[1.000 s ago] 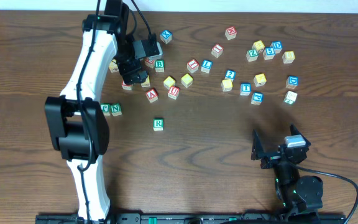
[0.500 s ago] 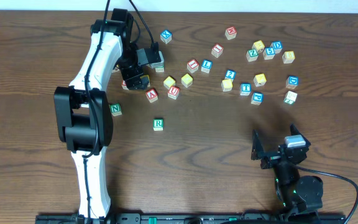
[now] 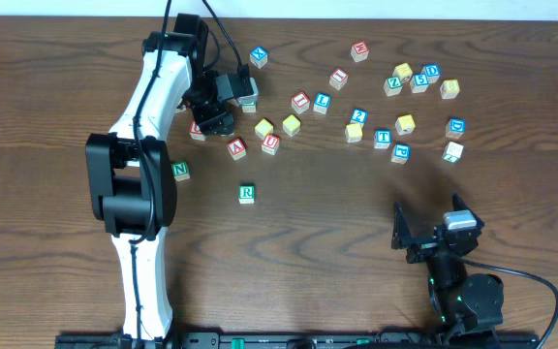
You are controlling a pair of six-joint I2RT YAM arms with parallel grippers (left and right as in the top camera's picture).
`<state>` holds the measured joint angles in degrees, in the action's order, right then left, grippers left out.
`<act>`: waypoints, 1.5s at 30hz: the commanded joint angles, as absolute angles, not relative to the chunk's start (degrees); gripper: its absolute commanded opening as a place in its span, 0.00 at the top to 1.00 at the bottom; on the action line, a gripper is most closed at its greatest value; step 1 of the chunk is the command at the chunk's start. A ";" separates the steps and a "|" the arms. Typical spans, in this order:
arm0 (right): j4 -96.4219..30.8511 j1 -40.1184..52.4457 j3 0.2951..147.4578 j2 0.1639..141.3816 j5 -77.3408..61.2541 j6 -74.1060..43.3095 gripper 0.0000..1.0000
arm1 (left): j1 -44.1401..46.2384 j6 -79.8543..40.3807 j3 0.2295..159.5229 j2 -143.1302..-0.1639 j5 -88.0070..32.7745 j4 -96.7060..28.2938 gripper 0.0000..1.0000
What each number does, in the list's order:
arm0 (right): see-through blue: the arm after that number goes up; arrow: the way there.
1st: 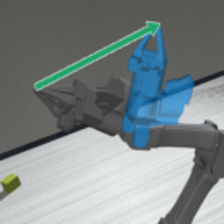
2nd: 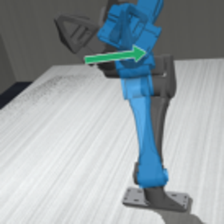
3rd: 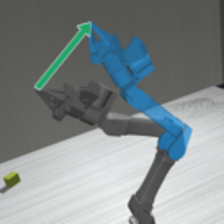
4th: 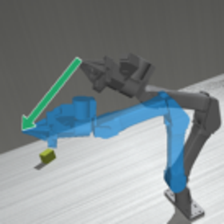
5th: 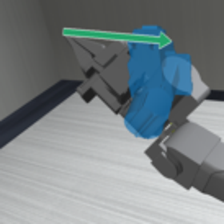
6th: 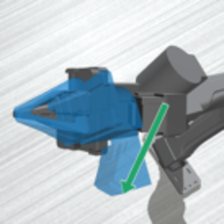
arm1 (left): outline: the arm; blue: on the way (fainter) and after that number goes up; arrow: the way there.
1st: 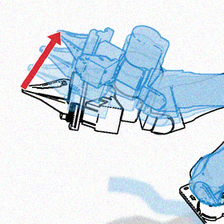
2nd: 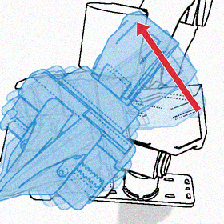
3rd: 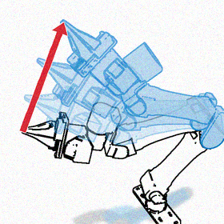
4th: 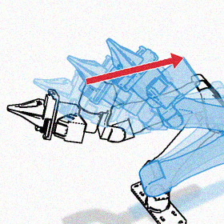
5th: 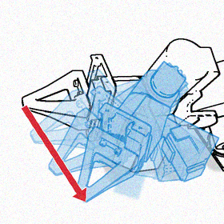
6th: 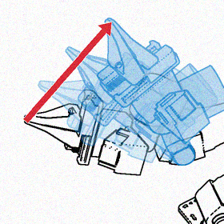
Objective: Spell out ROBOT
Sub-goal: 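Lower the left gripper and close it on the yellow O block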
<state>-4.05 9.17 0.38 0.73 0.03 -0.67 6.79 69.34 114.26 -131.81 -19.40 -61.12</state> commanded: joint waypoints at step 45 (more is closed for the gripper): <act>-4.32 8.67 0.32 0.56 0.51 -1.23 0.01 | 6.44 69.82 113.78 -136.64 -20.58 -59.02 0.35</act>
